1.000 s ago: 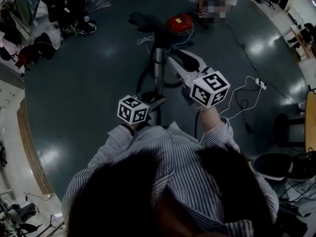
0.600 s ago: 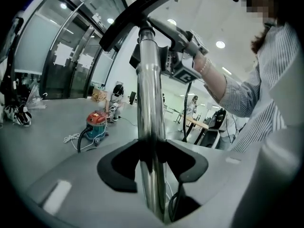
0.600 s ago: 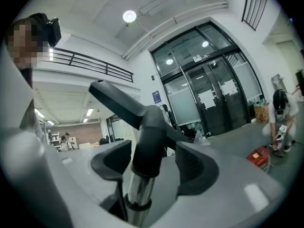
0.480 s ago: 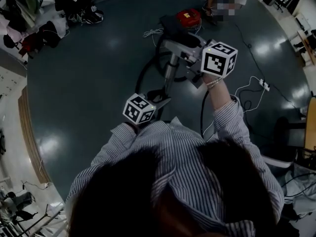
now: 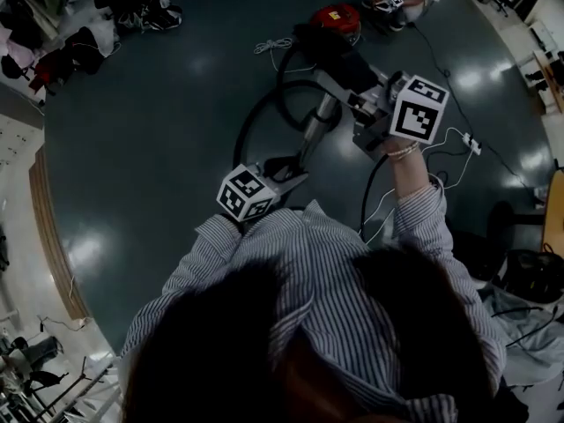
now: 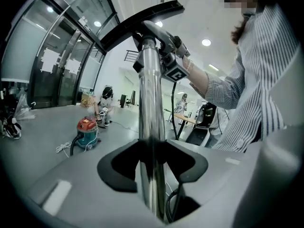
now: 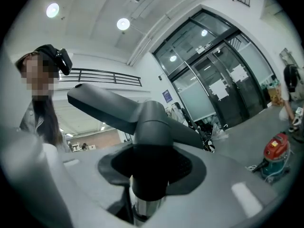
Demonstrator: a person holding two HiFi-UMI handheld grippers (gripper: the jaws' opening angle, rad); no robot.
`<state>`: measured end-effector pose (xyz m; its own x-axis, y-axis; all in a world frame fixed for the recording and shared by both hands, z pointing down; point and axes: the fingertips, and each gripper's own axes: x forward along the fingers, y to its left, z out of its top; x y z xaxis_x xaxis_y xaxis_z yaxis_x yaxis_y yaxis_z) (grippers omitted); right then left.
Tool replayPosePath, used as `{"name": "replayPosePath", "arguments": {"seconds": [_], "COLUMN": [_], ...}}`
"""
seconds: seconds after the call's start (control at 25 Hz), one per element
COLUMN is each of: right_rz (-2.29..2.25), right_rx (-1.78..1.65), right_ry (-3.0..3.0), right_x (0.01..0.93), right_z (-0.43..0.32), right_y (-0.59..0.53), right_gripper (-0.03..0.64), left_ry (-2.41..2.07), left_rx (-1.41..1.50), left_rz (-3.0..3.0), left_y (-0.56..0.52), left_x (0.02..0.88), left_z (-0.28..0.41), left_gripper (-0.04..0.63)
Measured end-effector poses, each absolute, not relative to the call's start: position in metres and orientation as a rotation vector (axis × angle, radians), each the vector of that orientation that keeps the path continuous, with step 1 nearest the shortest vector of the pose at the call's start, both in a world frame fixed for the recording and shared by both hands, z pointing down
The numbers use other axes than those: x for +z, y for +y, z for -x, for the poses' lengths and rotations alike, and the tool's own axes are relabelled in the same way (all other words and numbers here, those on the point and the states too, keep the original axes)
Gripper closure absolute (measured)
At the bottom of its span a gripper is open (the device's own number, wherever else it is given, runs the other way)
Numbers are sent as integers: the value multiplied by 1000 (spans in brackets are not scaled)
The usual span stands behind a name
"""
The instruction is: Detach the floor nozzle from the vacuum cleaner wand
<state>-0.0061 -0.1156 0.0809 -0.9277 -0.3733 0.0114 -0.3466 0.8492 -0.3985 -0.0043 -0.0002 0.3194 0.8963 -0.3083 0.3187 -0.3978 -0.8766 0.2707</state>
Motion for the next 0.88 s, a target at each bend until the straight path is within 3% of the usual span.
{"name": "replayPosePath", "arguments": {"seconds": [0.28,0.88], "right_rz": [341,638], "right_rx": [-460,-462], "right_ry": [3047,2956], "right_x": [68,57], "right_z": [2,7], "right_y": [-81,-85], "right_gripper": [460,466], "left_ry": [-322,-396], "left_rx": [308,407], "left_rz": [-2771,-2881], "left_y": [15,2], "left_x": [312,310], "left_z": [-6,-29], "left_gripper": [430,411]}}
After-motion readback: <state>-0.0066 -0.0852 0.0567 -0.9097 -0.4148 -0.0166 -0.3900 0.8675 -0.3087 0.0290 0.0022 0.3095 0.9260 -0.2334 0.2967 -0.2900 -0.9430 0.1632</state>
